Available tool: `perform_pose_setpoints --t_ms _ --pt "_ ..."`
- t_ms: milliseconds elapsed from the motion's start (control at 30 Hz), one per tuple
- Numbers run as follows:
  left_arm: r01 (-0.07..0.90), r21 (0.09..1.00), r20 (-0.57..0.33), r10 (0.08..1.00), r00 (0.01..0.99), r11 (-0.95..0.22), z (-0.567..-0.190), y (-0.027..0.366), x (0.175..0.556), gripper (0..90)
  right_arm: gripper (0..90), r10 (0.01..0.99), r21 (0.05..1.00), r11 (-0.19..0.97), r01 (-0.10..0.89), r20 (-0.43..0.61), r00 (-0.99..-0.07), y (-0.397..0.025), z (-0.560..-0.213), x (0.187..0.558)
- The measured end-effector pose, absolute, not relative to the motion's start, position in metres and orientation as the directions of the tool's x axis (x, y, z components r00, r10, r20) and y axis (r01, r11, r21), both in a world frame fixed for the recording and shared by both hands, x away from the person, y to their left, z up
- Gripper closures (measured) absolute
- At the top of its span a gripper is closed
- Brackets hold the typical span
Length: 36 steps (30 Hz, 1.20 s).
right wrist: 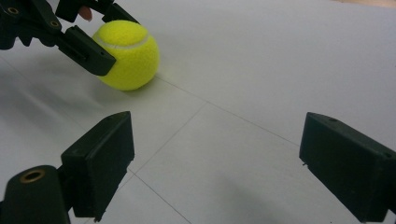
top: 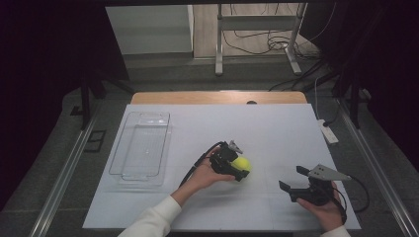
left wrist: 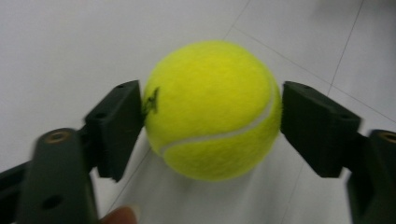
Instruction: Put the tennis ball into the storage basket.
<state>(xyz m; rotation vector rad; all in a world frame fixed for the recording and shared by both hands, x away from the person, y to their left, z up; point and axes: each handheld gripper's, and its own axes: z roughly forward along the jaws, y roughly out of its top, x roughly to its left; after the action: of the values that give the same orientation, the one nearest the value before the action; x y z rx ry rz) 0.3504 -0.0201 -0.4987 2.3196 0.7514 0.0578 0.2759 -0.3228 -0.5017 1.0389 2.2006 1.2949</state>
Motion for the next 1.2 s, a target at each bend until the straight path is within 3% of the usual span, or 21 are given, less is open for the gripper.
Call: perform_pose_setpoints --t_ms 267,1200 --pt "0.479 0.631 -0.109 0.542 0.833 -0.61 -0.496 -0.02 0.347 27.1 10.7 0.756 0.865 0.297 0.404 0.045 -0.653 -0.323 -0.502 0.276" --pt "0.444 0.708 -0.131 0.516 0.847 -0.549 -0.47 -0.004 0.341 27.5 10.7 0.761 0.863 0.299 0.408 0.042 -0.647 -0.323 -0.502 0.276"
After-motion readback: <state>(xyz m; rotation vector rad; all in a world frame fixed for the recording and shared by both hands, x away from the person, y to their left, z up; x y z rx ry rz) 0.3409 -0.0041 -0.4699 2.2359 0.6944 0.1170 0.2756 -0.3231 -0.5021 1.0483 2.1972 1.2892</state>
